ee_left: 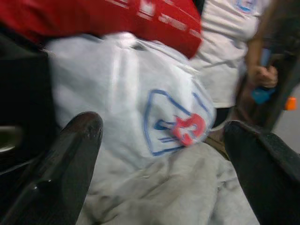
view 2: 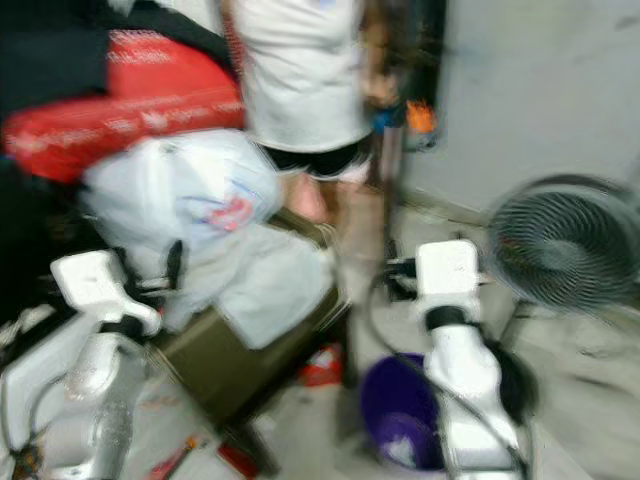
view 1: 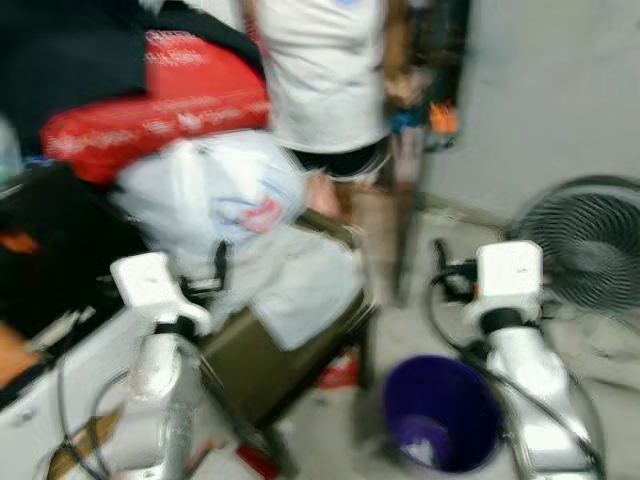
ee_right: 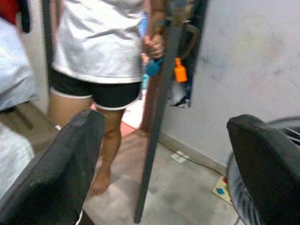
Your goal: Clean up the room
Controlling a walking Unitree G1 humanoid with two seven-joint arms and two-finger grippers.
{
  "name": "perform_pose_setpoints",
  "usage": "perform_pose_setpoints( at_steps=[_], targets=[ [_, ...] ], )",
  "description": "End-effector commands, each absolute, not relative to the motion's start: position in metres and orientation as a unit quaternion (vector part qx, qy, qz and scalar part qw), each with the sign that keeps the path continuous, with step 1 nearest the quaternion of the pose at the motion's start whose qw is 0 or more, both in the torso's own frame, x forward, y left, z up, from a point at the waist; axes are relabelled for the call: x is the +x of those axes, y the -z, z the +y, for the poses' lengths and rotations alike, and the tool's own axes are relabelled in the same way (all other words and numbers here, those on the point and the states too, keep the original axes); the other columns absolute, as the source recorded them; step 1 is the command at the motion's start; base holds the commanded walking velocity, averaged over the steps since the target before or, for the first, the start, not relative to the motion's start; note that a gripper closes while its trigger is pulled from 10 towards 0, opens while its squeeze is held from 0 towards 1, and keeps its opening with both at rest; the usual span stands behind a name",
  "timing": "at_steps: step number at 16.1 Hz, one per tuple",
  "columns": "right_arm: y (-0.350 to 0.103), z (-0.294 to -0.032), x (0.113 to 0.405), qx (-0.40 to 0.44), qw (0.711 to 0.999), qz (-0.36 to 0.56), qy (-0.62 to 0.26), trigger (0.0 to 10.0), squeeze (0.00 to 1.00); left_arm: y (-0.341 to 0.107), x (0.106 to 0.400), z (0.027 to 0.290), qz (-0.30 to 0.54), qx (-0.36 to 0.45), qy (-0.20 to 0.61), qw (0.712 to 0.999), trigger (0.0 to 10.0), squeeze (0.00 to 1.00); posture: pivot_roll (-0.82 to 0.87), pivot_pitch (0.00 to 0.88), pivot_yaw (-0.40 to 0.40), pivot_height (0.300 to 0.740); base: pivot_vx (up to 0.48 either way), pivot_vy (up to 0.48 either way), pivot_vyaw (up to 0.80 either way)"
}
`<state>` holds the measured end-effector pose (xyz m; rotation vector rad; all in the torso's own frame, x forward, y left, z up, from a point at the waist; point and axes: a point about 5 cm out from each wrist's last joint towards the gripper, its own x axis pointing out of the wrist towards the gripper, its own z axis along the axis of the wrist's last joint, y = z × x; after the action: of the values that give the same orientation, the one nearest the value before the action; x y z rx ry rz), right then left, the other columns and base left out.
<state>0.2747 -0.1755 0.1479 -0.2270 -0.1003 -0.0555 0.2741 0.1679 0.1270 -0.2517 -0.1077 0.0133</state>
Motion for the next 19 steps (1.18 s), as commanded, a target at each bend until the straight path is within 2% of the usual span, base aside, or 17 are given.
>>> perform_pose_setpoints(
  at_steps=[1,15,19],
  targets=[
    [-0.149,-0.169,0.276,-0.104,0.993,-0.055,0.018,10.0,0.00,-0.127,0.275,0.174,-0.055,-0.112,-0.018,0.992,10.0,0.00,-0.14,0.000,0.057,0.740,0.000,0.000,0.80],
    [-0.149,-0.163,0.281,-0.103,0.993,-0.064,0.002,10.0,0.00,-0.129,0.281,0.185,-0.068,-0.046,-0.070,0.994,10.0,0.00,-0.14,0.000,0.059,0.740,0.000,0.000,0.80],
    [-0.148,-0.162,0.282,-0.101,0.993,-0.062,0.002,10.0,0.00,-0.128,0.280,0.179,-0.068,-0.057,-0.045,0.995,10.0,0.00,-0.14,0.000,0.059,0.740,0.000,0.000,0.10]
  ],
)
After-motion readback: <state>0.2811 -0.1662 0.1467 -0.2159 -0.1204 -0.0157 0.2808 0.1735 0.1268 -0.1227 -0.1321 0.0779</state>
